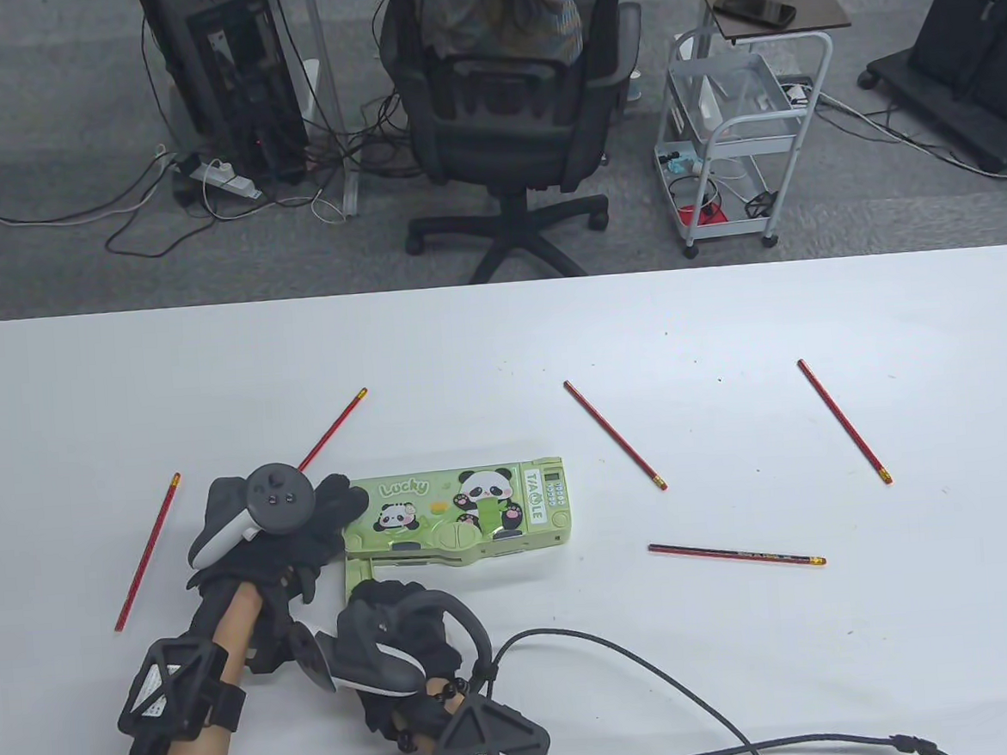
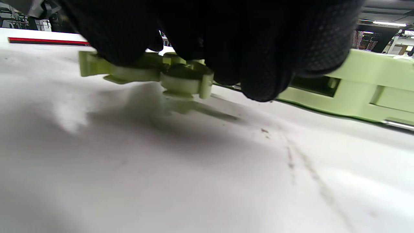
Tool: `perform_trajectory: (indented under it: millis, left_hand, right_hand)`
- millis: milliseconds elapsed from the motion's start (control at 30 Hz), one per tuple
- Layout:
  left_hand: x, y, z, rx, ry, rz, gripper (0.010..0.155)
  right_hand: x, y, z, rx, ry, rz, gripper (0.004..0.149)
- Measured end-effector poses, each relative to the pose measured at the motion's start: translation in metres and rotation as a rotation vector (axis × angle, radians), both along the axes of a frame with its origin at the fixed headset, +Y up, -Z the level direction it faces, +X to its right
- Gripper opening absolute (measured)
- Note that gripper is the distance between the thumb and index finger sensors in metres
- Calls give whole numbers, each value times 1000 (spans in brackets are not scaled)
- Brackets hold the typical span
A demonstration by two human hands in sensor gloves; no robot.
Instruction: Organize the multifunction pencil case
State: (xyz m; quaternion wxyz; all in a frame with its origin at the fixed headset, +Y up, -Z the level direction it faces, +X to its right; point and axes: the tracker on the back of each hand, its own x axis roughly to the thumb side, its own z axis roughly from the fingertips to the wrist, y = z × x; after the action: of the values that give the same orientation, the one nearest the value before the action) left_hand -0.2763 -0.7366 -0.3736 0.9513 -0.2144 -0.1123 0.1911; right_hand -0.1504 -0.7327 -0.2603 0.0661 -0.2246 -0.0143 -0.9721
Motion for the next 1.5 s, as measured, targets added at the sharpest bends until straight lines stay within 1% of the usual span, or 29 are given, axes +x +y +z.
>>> perform_trajectory:
  millis: [167,233,333,433,600,833,967,1100,1300,1500]
  left_hand:
    - [-1,0,0,-3,3,9,61]
    - [-1,0,0,-4,4,17,61]
    - [-2,0,0,-5,4,18,61]
    - [-2,0,0,-5,3,16,61]
    - [-2,0,0,-8,4,21,61]
    - [-3,0,0,-9,4,23,61]
    - [-3,0,0,-9,3,22,61]
    - [-3,0,0,-9,4,23,60]
    - [-2,0,0,-8,4,24,60]
    - [-2,-1,0,-8,5,27,61]
  right_hand:
    - [6,4,3,-22,-16,-76,73]
    - [10,3,2,-92,-51,-150,81]
    - [12,2,1,-152,-78,-221,95]
    - [12,1,0,-171,-75,-198,104]
    - [7,-5,0,-203,-78,-175,113]
    - [3,-9,-1,-222,-81,-185,117]
    - [1,-14,-2,-233,-91,-155,118]
    - [2,-14,-2,-207,-103,-133,118]
    - [7,-13,-2,-201,-111,-119,119]
    - [22,-8,-6,-217,-119,-76,119]
